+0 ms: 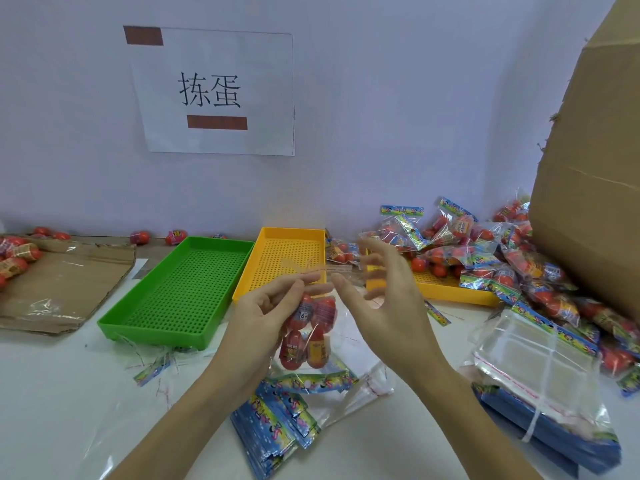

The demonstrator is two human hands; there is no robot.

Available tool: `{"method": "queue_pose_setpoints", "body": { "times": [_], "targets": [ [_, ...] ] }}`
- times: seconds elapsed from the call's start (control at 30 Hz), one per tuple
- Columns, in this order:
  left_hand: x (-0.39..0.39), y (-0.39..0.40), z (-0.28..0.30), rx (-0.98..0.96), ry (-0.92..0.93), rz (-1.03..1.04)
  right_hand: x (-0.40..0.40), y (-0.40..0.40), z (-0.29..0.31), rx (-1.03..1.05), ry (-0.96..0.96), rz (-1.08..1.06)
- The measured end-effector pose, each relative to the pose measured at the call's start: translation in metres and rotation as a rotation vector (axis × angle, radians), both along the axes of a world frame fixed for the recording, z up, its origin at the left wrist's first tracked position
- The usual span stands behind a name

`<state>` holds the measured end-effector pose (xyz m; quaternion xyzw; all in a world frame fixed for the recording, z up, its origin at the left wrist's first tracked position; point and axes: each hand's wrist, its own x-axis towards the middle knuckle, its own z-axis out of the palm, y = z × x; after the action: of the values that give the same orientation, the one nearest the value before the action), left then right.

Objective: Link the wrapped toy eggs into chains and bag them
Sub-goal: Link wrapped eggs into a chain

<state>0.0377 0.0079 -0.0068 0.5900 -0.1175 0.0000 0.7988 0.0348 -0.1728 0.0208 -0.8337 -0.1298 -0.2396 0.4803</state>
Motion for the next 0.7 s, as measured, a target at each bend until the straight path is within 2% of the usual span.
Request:
{"method": "queue_pose_setpoints", "body": {
  "times": [0.07, 0.1, 0.23, 0.4, 0.6, 0.7],
  "targets": [
    [-0.001, -0.001, 0.001, -0.015, 0.033, -0.021, 0.001, 0.001, 0.000, 0.205, 0.199, 0.106],
    [-0.001, -0.001, 0.000, -0.012, 0.049, -0.027, 0.002, 0.000, 0.000, 0.250, 0.230, 0.123],
    [-0.001, -0.002, 0.000, 0.031, 0.063, 0.012, 0.004, -0.002, -0.004, 0.273, 0.207, 0.052],
    [0.000, -0.002, 0.000, 0.036, 0.096, 0.033, 0.006, -0.003, -0.006, 0.364, 0.281, -0.017],
    [0.000, -0.002, -0.003, -0.003, 0.042, 0.174, 0.004, 0.001, -0.012, 0.178, 0.163, -0.075],
    [-0.001, 0.000, -0.003, 0.012, 0.050, 0.197, 0.000, 0.008, -0.013, -0.102, -0.094, -0.186]
  ]
}}
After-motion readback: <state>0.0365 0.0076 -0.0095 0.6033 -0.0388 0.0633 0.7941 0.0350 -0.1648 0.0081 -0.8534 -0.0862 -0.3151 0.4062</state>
